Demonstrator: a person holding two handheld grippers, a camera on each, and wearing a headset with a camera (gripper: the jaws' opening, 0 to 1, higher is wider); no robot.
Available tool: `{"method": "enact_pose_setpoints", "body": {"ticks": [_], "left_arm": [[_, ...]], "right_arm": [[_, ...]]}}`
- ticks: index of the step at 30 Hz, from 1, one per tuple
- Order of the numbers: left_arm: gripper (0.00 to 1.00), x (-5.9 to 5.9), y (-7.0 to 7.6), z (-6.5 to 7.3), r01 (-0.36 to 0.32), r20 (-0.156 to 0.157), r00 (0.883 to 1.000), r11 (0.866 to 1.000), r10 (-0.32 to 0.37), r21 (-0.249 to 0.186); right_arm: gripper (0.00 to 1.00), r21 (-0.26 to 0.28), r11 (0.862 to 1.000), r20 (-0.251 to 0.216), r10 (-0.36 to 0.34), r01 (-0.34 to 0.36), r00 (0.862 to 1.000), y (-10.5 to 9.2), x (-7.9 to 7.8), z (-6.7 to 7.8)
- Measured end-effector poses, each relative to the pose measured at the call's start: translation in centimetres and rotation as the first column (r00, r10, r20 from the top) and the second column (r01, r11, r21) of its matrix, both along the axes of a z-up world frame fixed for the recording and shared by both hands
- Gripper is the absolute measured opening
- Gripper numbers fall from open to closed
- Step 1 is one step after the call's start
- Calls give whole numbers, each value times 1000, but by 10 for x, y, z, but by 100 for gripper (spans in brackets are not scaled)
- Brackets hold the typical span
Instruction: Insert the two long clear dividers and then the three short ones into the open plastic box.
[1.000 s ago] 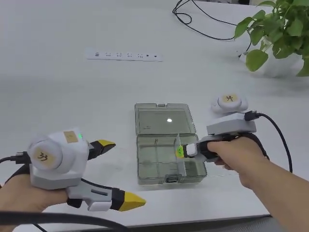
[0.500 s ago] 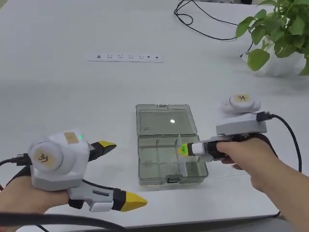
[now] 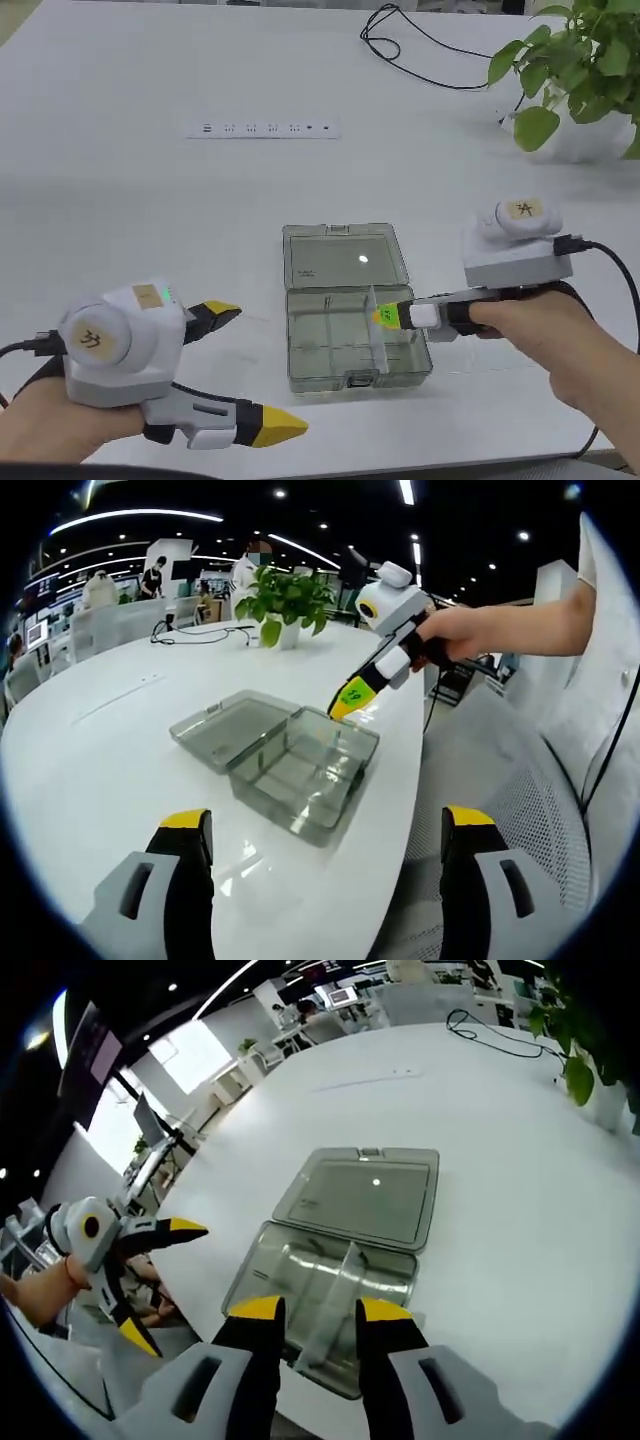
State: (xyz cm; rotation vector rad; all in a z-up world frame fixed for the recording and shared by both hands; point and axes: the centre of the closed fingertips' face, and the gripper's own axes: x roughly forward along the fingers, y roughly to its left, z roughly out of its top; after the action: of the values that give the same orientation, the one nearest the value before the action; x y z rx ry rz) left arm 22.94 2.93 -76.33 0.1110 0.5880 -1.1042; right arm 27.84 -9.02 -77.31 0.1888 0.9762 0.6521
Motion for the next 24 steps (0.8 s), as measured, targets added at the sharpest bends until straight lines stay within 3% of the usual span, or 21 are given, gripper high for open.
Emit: {"method": "enact_pose_setpoints", "body": {"ticks": [13, 24], "left_arm": [[97, 2, -1, 5, -29, 1, 1000, 1000, 29, 9], [96, 8, 1, 6, -52, 1, 999, 998, 52, 18]], "right_arm": [[43, 30, 996, 68, 82, -84, 994, -2, -5, 19], [58, 24, 982, 144, 181, -187, 973, -10, -10, 26]]}}
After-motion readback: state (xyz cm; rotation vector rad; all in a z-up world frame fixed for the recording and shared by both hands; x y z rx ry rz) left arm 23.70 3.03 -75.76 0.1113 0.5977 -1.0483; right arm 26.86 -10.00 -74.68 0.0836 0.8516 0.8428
